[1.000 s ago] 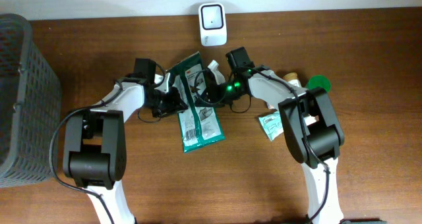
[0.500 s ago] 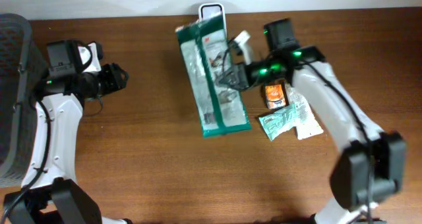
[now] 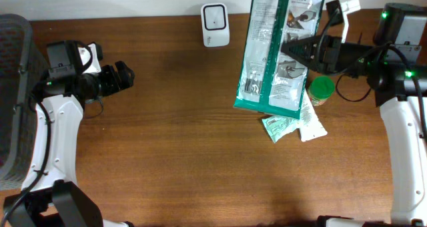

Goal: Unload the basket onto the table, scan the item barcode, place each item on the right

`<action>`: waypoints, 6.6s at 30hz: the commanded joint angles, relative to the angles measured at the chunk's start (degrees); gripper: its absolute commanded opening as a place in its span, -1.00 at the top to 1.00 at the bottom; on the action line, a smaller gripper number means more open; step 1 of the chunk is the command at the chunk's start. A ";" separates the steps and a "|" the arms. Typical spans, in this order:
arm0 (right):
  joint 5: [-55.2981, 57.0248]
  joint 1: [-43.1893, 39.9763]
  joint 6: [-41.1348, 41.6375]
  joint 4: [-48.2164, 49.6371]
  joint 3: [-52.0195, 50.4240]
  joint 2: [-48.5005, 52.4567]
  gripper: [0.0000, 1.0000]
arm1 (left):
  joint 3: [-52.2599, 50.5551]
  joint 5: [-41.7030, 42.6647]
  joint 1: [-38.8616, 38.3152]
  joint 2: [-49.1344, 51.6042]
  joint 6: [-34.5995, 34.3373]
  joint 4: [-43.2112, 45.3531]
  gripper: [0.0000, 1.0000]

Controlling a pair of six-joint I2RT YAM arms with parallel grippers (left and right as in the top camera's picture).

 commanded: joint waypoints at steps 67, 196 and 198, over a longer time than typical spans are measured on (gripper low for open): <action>95.49 30.88 -44.70 47.63 7.87 27.17 0.92 | -0.48 -0.17 0.13 0.42 0.57 -0.07 -0.98; 60.41 6.56 -23.39 36.87 -89.02 -84.11 -0.97 | -42.73 -19.26 -2.21 -41.22 0.76 -4.79 -0.98; 60.41 6.56 -23.41 36.87 -89.02 -84.11 -0.97 | -47.91 -21.51 -3.37 -48.30 0.81 0.70 -0.98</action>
